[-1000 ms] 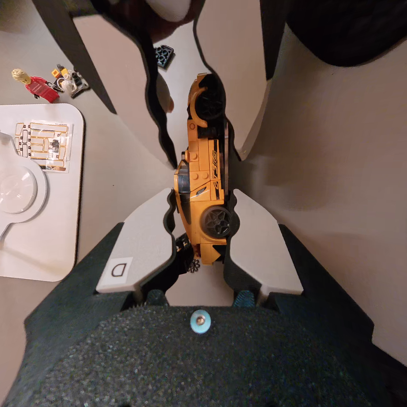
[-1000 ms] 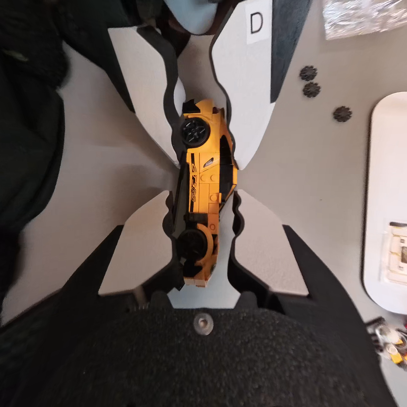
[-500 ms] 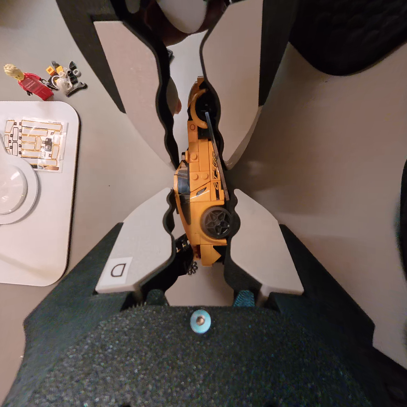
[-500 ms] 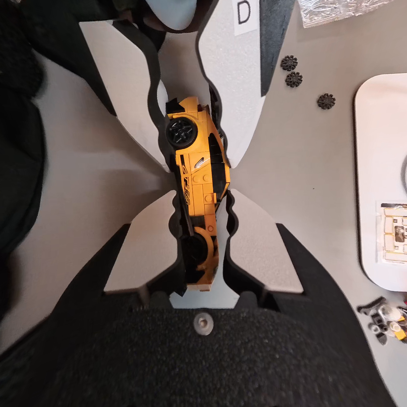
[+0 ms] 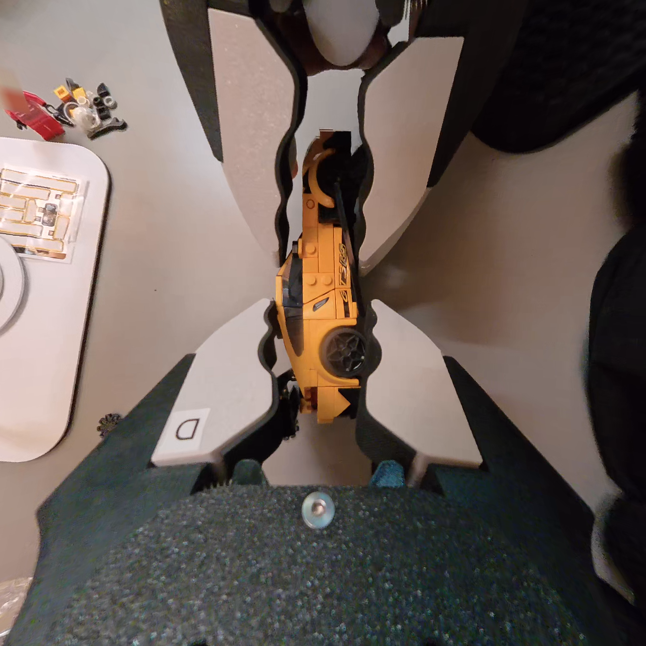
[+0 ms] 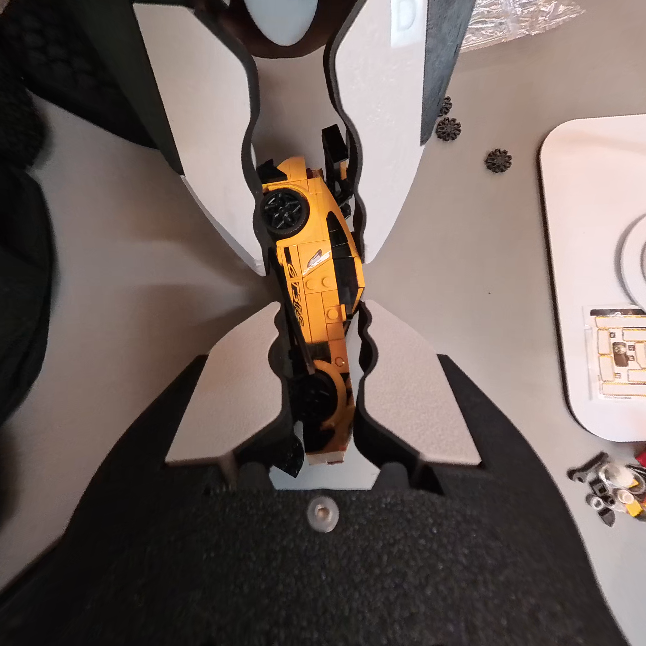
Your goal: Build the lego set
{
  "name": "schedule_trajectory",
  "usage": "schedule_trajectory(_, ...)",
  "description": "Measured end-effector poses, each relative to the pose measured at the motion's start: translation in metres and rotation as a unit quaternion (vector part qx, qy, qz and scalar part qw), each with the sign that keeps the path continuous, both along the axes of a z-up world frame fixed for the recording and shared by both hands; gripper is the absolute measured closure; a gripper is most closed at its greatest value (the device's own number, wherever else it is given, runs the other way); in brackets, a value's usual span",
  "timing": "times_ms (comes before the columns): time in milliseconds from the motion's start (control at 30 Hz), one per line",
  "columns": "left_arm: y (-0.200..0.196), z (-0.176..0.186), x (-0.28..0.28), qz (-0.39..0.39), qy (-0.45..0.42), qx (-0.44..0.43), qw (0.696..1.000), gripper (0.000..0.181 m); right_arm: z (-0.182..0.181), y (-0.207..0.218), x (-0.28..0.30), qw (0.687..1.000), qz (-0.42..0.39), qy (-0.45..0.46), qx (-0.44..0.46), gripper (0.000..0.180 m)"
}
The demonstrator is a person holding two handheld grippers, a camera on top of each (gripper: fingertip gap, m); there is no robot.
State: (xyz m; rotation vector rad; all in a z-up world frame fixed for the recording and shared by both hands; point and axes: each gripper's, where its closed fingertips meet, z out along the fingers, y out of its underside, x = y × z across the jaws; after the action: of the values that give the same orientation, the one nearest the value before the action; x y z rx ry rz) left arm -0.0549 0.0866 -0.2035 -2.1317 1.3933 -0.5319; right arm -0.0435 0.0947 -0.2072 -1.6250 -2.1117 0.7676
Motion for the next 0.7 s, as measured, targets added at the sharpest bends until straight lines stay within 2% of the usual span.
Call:
schedule_trajectory(167, 0.0, 0.0, 0.0, 0.001, 0.006, 0.0, 1.0, 0.134, 0.001, -0.001, 0.002, 1.0, -0.002, 0.001, 0.0, 0.14)
schedule_trajectory(300, 0.0, -0.001, -0.001, -0.001, 0.013, 0.002, 1.0, 0.135, 0.017, -0.002, 0.009, 0.999, 0.005, 0.035, -0.008, 0.138)
schedule_trajectory(367, 0.0, -0.001, -0.001, -0.002, 0.017, 0.003, 1.0, 0.135, 0.029, -0.004, 0.016, 0.998, 0.018, 0.062, -0.007, 0.149)
schedule_trajectory(700, 0.0, -0.001, -0.002, -0.003, 0.025, 0.004, 1.0, 0.135, 0.033, -0.008, 0.039, 0.994, 0.006, 0.096, 0.055, 0.167)
